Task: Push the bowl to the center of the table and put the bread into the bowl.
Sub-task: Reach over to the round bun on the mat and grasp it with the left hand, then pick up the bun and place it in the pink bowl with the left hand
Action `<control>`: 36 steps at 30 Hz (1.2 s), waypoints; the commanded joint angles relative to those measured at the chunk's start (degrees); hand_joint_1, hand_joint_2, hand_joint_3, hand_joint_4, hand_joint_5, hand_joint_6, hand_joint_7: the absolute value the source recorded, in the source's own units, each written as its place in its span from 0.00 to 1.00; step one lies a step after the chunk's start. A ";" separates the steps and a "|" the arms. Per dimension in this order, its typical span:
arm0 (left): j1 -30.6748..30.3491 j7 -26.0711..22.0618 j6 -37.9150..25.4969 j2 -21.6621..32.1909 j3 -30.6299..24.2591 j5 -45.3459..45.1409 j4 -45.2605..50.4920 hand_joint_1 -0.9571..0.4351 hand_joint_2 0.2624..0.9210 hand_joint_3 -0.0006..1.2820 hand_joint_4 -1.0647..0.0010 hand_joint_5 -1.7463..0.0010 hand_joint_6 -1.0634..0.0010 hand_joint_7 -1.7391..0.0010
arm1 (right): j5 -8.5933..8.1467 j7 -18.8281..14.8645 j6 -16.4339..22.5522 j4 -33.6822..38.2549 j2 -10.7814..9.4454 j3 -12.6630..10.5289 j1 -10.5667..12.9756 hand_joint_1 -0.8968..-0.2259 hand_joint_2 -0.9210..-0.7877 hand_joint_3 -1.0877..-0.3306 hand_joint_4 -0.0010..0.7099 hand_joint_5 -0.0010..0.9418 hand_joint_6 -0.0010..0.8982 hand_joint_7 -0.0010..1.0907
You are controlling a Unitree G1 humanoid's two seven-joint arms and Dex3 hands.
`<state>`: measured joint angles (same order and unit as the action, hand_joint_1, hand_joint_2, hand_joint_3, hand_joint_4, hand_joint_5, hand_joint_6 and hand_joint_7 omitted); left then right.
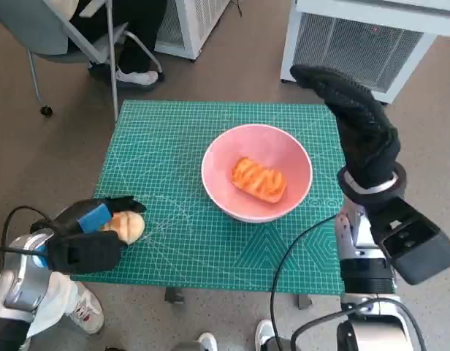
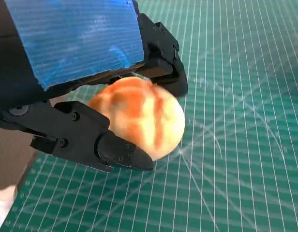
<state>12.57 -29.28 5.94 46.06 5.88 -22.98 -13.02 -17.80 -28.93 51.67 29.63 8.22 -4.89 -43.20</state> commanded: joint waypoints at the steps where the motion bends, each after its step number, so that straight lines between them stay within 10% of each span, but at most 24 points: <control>1: -1.60 -0.78 -0.35 1.25 -0.24 0.03 0.66 0.68 0.99 0.07 0.34 0.37 0.47 0.27 | 0.45 0.21 -0.78 -0.42 -0.08 -0.17 1.51 0.50 0.00 0.35 0.00 0.47 0.00 0.48; 22: 7.01 -4.04 -5.32 1.81 -8.57 7.05 19.47 0.69 1.00 0.06 0.34 0.36 0.45 0.27 | 0.42 -0.04 -0.24 0.81 0.05 -0.64 0.87 0.51 0.00 0.35 0.00 0.47 0.00 0.48; 36: 25.25 0.28 -4.27 -9.72 1.13 3.56 18.16 0.69 1.00 0.06 0.34 0.38 0.44 0.27 | 0.54 -0.18 0.22 2.13 -0.12 -0.86 -0.06 0.51 0.00 0.36 0.00 0.47 0.00 0.49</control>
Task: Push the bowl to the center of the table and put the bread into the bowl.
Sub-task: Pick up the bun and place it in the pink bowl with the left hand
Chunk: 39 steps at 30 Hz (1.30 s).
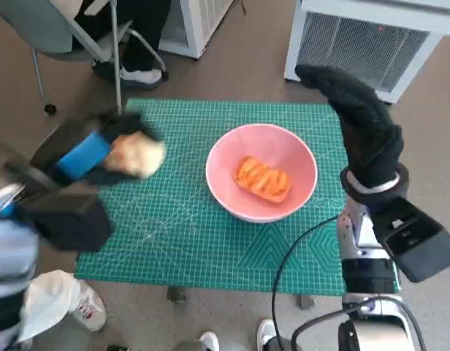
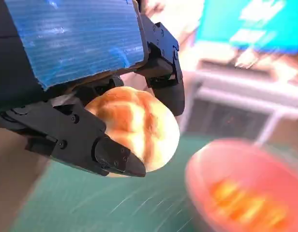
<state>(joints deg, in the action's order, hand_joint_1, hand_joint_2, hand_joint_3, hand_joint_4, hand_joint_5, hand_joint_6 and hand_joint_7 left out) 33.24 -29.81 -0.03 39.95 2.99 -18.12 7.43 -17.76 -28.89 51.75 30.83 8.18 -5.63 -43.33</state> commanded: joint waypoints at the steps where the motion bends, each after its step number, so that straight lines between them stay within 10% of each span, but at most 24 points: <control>1: 6.05 0.72 2.40 -4.64 5.26 -1.57 -3.75 0.69 1.00 0.06 0.34 0.38 0.44 0.27 | 0.57 -0.18 0.25 0.97 -0.10 -0.11 0.07 0.51 0.00 0.37 0.00 0.47 0.00 0.49; 14: 17.15 0.91 8.05 -15.42 15.99 -6.10 -22.65 0.69 0.99 0.06 0.33 0.34 0.42 0.32 | 0.89 0.03 0.77 0.33 0.37 -0.24 0.52 0.49 0.00 0.37 0.00 0.47 0.00 0.49; 19: 18.40 -1.63 5.58 -17.34 18.28 -7.35 -25.64 0.69 1.00 0.15 0.44 0.27 0.59 0.23 | 0.89 0.29 0.19 -0.93 0.56 -0.23 1.04 0.49 0.00 0.36 0.00 0.48 0.00 0.49; 21: 18.75 -4.80 2.91 -17.64 19.65 -7.85 -26.20 0.65 0.93 0.13 0.61 0.64 0.68 0.56 | 0.97 0.54 -0.17 -1.64 0.58 -0.24 1.33 0.49 0.00 0.35 0.00 0.48 0.00 0.49; 24: 19.72 -10.24 -1.29 -17.80 21.46 -8.23 -26.47 0.60 0.88 0.07 0.77 0.88 0.72 0.82 | 1.24 1.04 -0.68 -2.58 0.52 -0.23 1.73 0.50 0.00 0.34 0.00 0.47 0.00 0.49; 31: 21.04 -17.34 -6.44 -17.85 22.12 -7.24 -25.82 0.49 0.91 0.04 0.94 0.99 0.79 0.97 | 2.46 2.63 -1.83 -4.46 0.45 -0.15 2.51 0.49 0.00 0.34 0.00 0.47 0.00 0.49; 39: 16.71 -11.63 -1.02 -18.31 17.14 -2.82 -24.50 0.43 0.93 0.03 0.97 1.00 0.79 0.99 | 3.29 3.70 -2.55 -5.24 0.57 -0.26 2.70 0.49 0.00 0.35 0.00 0.47 0.00 0.49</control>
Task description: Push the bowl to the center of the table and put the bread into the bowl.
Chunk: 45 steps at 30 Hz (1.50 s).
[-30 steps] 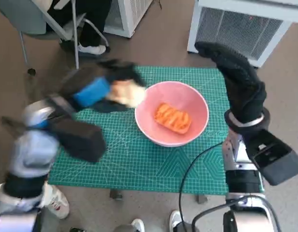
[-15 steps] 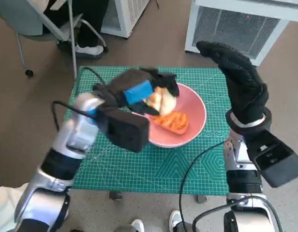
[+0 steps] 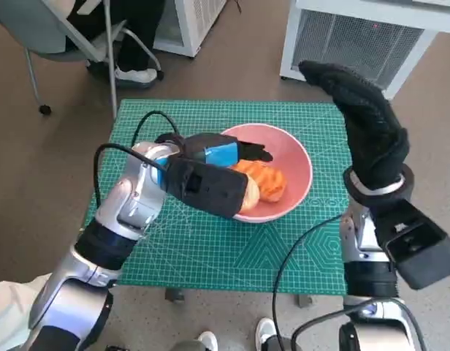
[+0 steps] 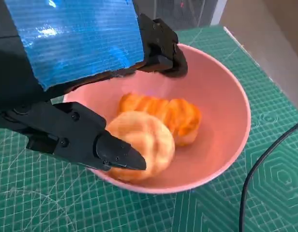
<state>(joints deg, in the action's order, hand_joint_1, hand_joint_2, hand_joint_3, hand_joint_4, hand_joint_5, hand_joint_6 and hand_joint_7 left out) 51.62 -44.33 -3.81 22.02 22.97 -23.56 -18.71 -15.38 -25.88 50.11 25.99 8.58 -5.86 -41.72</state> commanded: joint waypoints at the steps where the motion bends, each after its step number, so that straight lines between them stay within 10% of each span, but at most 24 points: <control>1: -2.02 3.47 3.34 -0.42 -3.44 3.24 1.74 0.43 0.93 0.02 0.97 1.00 0.79 0.99 | 0.90 0.76 -0.94 -0.38 0.19 -0.03 1.05 0.49 0.00 0.35 0.00 0.47 0.00 0.49; 11: -7.66 14.52 13.64 -3.80 -15.35 15.03 5.90 0.42 0.97 0.02 0.95 0.99 0.76 0.98 | 0.35 1.24 -1.21 0.36 0.11 -0.27 -0.07 0.50 0.00 0.36 0.00 0.48 0.00 0.49; 24: -12.64 28.61 31.64 -11.82 -22.94 22.84 4.11 0.26 1.00 0.30 0.85 0.98 0.73 0.97 | 0.80 2.57 -1.02 1.98 -0.41 -0.84 -2.12 0.53 0.00 0.39 0.04 0.44 0.00 0.50; 45: -15.13 29.99 42.23 -14.95 -25.38 29.60 0.44 0.26 1.00 0.34 0.82 0.99 0.76 0.98 | 3.64 5.87 -2.40 1.78 -1.74 0.14 -4.41 0.51 0.00 0.41 0.21 0.22 0.00 0.53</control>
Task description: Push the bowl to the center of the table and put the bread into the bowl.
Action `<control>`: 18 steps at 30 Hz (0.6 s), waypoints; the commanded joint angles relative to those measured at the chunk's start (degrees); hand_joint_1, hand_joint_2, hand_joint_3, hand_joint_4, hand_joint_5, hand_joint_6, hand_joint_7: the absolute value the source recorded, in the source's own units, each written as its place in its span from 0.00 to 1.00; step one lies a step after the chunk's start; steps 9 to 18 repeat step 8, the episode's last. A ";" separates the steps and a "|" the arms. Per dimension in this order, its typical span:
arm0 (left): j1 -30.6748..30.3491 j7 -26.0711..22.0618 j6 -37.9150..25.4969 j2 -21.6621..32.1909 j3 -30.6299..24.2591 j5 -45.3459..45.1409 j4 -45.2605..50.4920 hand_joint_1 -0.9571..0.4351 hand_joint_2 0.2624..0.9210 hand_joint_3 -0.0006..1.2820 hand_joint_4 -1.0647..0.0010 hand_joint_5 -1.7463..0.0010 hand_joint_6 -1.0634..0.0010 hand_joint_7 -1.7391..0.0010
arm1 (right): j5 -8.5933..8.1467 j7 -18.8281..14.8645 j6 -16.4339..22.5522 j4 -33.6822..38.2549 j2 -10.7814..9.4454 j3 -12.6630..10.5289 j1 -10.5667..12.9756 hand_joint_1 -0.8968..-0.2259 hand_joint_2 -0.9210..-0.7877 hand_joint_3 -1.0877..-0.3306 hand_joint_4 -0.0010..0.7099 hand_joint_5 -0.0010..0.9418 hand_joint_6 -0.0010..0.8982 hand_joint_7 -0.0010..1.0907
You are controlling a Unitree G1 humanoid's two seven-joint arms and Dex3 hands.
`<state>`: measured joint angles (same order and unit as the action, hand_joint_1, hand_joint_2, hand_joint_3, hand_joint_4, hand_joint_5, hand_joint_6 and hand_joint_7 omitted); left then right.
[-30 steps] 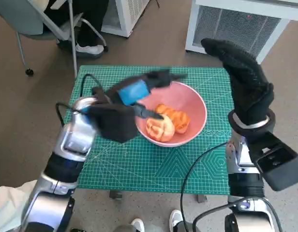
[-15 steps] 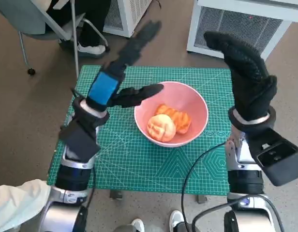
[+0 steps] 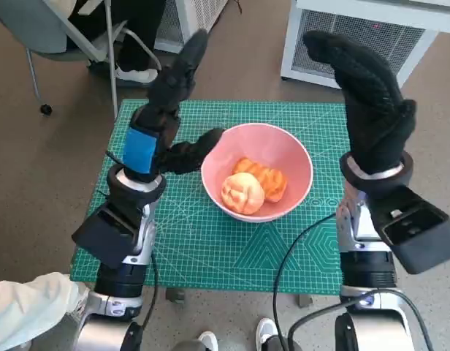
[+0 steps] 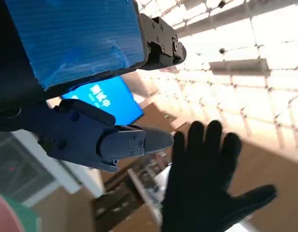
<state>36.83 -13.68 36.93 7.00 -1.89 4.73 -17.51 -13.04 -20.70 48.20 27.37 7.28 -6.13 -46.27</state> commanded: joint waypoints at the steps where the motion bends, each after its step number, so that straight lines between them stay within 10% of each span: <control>1: -0.34 -0.82 1.65 0.11 -0.57 1.52 -0.91 0.26 1.00 0.34 0.82 0.99 0.76 0.98 | 1.45 0.75 -0.41 0.46 -0.42 0.48 0.10 0.51 0.00 0.41 0.21 0.22 0.00 0.53; 18: -0.28 -2.08 2.59 0.58 -0.81 2.25 -1.77 0.25 1.00 0.33 0.82 0.99 0.76 0.98 | 2.00 0.46 -0.43 0.33 0.08 0.69 -0.01 0.51 0.00 0.41 0.22 0.21 0.00 0.53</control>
